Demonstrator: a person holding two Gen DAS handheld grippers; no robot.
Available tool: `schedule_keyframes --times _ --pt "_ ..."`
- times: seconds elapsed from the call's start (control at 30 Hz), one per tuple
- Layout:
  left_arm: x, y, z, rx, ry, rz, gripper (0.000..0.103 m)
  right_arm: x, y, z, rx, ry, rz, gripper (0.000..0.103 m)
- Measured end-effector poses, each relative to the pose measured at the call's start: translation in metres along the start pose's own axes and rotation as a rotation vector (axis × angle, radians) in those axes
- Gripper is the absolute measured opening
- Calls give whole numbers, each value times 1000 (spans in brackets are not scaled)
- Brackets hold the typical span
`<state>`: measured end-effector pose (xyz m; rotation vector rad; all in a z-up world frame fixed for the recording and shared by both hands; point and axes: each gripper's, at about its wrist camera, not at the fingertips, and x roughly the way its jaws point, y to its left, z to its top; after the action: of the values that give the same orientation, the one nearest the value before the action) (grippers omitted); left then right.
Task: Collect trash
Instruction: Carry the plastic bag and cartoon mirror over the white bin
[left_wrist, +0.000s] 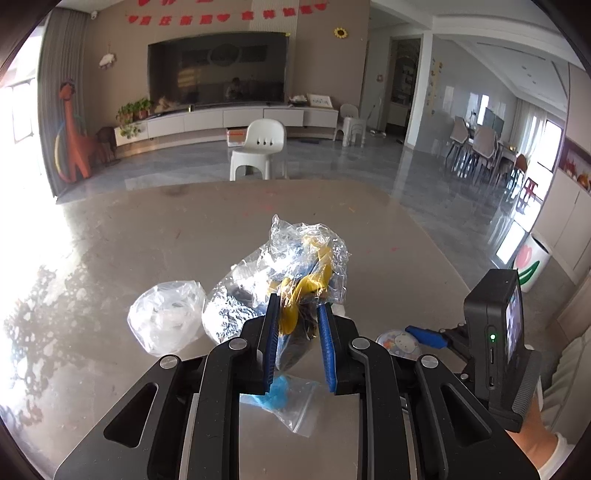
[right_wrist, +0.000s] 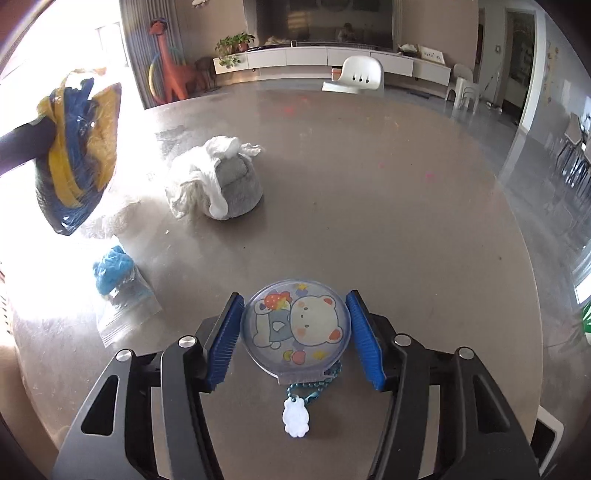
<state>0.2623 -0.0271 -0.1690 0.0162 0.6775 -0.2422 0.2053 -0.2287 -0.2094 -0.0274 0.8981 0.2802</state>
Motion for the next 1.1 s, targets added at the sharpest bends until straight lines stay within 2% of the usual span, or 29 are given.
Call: schedule_keyframes --times 0.23,0.43,0.83,1.1 --pt "-13 -2 -1 -5 -5 4 20 -55 11 2 -20 -135 -14 58" --pt "-31 -22 0 4 -20 -26 20 -110 14 1 -49 -213 -32 58" --pt "-55 -66 -4 50 -26 -68 20 -184 -6 -13 -25 -303 -58 58" --pt "-62 -121 -5 115 -28 -127 20 -223 -45 -39 35 -341 -117 58"
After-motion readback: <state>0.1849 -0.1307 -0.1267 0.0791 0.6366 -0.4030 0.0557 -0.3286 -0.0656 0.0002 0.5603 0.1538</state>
